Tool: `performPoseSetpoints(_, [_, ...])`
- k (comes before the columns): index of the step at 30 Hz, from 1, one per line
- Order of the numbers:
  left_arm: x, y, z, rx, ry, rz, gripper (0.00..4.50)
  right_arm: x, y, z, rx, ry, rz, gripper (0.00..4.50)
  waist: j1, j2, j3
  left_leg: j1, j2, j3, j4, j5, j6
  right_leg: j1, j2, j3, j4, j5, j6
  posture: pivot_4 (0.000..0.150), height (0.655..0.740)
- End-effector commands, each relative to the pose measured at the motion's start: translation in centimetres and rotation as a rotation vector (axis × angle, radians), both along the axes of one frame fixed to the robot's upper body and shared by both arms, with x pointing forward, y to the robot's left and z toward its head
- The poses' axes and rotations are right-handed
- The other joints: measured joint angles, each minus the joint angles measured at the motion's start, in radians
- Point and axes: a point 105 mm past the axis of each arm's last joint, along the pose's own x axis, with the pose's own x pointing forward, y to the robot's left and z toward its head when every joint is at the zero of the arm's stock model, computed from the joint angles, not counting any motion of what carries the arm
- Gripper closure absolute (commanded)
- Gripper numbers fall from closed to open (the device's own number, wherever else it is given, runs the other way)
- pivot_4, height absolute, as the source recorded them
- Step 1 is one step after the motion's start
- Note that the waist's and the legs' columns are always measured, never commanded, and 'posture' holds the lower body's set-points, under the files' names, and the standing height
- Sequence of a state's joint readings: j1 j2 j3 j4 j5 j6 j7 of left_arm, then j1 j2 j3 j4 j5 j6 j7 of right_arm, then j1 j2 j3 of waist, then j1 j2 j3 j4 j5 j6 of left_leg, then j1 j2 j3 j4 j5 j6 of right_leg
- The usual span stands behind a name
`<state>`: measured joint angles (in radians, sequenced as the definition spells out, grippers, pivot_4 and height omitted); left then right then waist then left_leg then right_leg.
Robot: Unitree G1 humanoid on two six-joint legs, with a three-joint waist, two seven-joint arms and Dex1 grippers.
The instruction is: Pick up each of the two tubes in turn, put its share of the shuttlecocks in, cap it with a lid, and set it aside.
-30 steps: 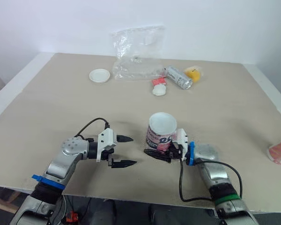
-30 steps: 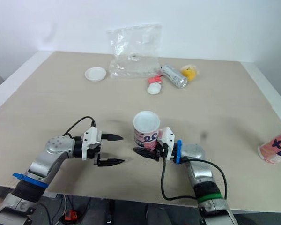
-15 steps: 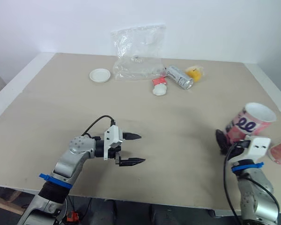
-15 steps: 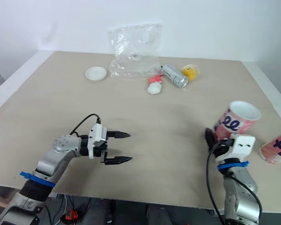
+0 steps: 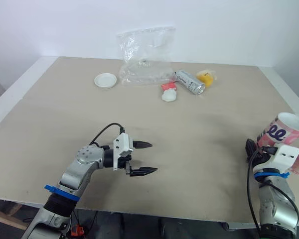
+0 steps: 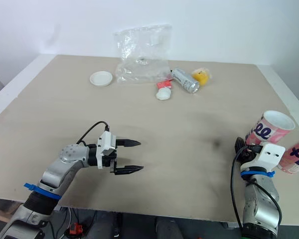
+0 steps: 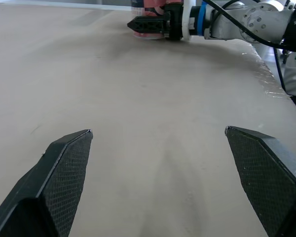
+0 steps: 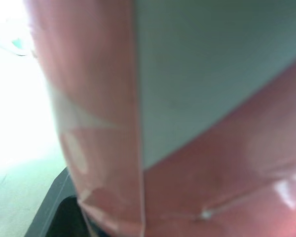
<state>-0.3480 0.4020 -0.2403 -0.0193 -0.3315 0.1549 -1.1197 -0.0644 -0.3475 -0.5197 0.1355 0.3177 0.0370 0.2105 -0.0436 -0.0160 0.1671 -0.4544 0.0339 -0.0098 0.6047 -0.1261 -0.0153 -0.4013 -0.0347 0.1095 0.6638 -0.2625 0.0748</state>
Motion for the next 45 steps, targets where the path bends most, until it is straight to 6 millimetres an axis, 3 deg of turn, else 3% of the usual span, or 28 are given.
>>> performPoseSetpoints(1, [-0.2,-0.3,1.2,-0.017,-0.055,-0.015,0.0,-0.8,-1.3,-0.6,-0.018,0.036,-0.048,1.59,0.0,0.0,0.0,0.0,0.0,0.0,0.0,0.0,0.0,0.0,0.0,0.0,0.0,0.0,0.0,0.15,0.74])
performPoseSetpoints(5, [0.0,-0.3,1.2,-0.017,-0.059,-0.015,0.0,-1.0,-1.3,-1.2,0.019,0.05,-0.026,1.59,0.001,0.0,0.0,0.0,-0.001,0.0,0.0,0.001,0.001,0.001,-0.001,0.0,0.0,0.0,0.0,0.15,0.74])
performPoseSetpoints(6, [0.0,-0.3,1.3,-0.017,-0.06,-0.015,0.0,-1.1,-1.3,-1.2,0.018,0.053,-0.023,0.76,0.001,0.0,0.0,0.0,-0.001,0.0,0.0,0.001,0.001,0.001,-0.001,0.0,0.0,0.0,0.0,0.15,0.74])
performPoseSetpoints(8, [0.0,-0.4,1.3,-0.017,-0.063,-0.016,0.0,-1.2,-1.3,-1.3,0.013,0.061,-0.015,0.02,0.001,0.0,0.0,0.0,-0.001,-0.001,0.0,0.001,0.001,0.001,-0.001,0.0,0.0,0.0,0.0,0.15,0.74])
performPoseSetpoints(16, [0.1,-0.4,1.3,-0.015,-0.067,-0.026,0.0,-2.2,-0.9,-1.3,0.002,0.078,0.011,0.02,0.001,-0.001,0.0,0.0,-0.001,-0.001,0.0,0.001,0.001,0.001,-0.001,0.0,0.0,-0.001,0.001,0.15,0.74])
performPoseSetpoints(29, [0.2,-0.5,1.1,-0.01,-0.067,-0.043,0.0,-7.5,0.5,-0.9,-0.012,0.12,0.049,0.02,0.004,0.0,-0.001,0.0,-0.001,-0.002,-0.002,0.0,0.001,0.0,-0.001,-0.001,0.0,-0.003,0.0,0.15,0.74])
performPoseSetpoints(35, [0.3,-0.3,0.7,-0.009,-0.059,-0.036,0.0,-9.6,4.8,-0.2,-0.104,0.186,0.433,0.02,0.003,0.0,-0.001,-0.001,-0.001,0.0,-0.002,0.0,0.0,-0.001,-0.004,-0.001,0.0,-0.004,0.0,0.15,0.74])
performPoseSetpoints(38, [0.5,0.1,0.5,-0.001,-0.062,-0.019,0.0,-9.6,6.2,0.7,-0.183,0.19,0.649,0.02,-0.002,0.0,-0.001,0.0,-0.001,0.003,-0.002,0.0,0.0,-0.001,-0.006,-0.001,-0.001,-0.003,-0.001,0.15,0.74])
performPoseSetpoints(45, [1.1,1.4,0.0,0.026,-0.078,0.054,0.0,-6.0,11.4,2.6,-0.33,0.083,1.062,0.02,-0.003,-0.002,0.001,0.003,0.0,0.002,-0.002,-0.001,-0.001,-0.001,-0.004,-0.002,-0.001,0.0,-0.001,0.15,0.74])
